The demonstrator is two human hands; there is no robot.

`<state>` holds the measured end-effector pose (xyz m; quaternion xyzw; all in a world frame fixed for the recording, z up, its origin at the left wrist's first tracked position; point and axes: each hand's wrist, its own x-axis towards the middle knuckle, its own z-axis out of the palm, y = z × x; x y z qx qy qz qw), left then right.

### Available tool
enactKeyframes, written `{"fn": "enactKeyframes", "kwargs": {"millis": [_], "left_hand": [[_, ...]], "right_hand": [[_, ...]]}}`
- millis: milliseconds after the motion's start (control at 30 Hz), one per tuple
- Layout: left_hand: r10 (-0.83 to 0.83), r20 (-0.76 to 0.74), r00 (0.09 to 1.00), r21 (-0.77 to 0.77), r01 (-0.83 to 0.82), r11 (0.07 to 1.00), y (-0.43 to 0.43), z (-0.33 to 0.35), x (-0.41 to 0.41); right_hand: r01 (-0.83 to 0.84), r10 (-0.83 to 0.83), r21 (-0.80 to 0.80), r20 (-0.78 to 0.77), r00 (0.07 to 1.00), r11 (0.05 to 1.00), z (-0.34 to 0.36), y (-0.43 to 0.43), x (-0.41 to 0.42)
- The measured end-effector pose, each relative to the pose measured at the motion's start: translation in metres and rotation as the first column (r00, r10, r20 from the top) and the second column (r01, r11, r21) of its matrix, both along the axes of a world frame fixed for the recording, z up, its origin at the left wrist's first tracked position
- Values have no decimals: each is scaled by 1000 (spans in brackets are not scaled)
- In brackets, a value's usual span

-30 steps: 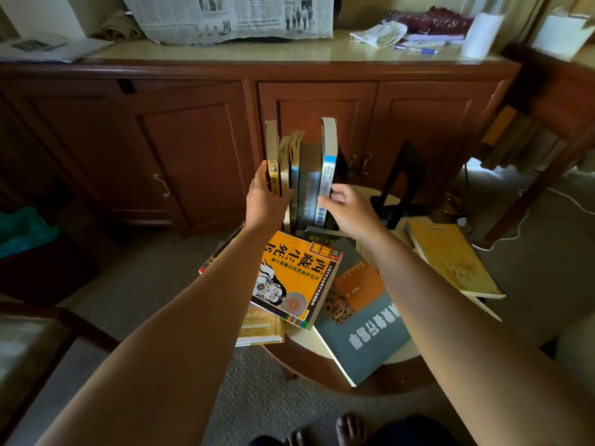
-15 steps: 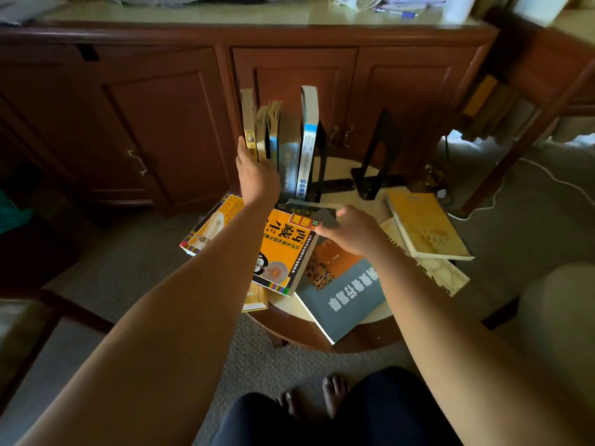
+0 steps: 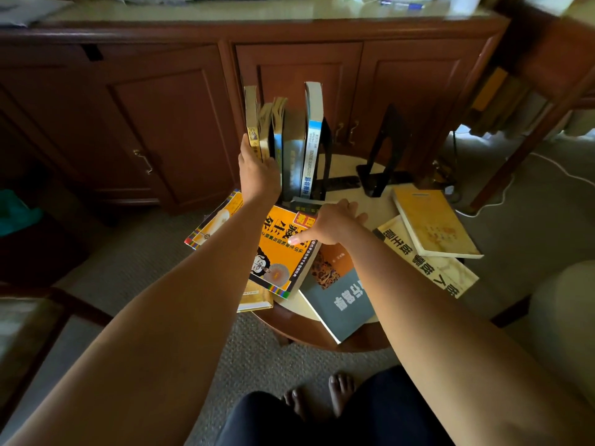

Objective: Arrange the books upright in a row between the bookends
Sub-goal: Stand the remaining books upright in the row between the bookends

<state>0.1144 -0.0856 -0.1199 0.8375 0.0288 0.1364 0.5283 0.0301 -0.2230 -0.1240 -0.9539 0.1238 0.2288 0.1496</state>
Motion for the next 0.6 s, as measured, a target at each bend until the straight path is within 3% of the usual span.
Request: {"fn": "enactKeyframes", "kwargs": {"millis": [67, 167, 267, 333, 433, 500, 600], "left_hand": [[-4, -12, 1000, 17, 5, 1000, 2, 1, 0], [-16, -79, 997, 14, 17, 1000, 9, 7, 4], [-13, -219, 976, -21, 9, 1000, 19, 11, 5], [16, -241, 970, -27, -24, 999, 26, 20, -8], [43, -35, 998, 69, -41, 997, 41, 36, -38], [-57, 141, 988, 174, 32, 984, 51, 53, -57], [-272, 146, 951, 471, 175, 865, 71, 80, -69]], "right_hand": [[78, -84, 203, 22, 996, 976, 1, -2, 1], [172, -239, 575, 43, 970, 800, -4, 1, -1], [234, -356, 775, -12, 934, 588, 1, 5, -8], [260, -421, 822, -28, 907, 507, 15, 7, -15], [226, -475, 832, 50, 879, 506, 39, 3, -23], [172, -465, 836, 110, 878, 522, 57, -2, -29], [83, -425, 821, 203, 882, 564, 82, -13, -39]]}}
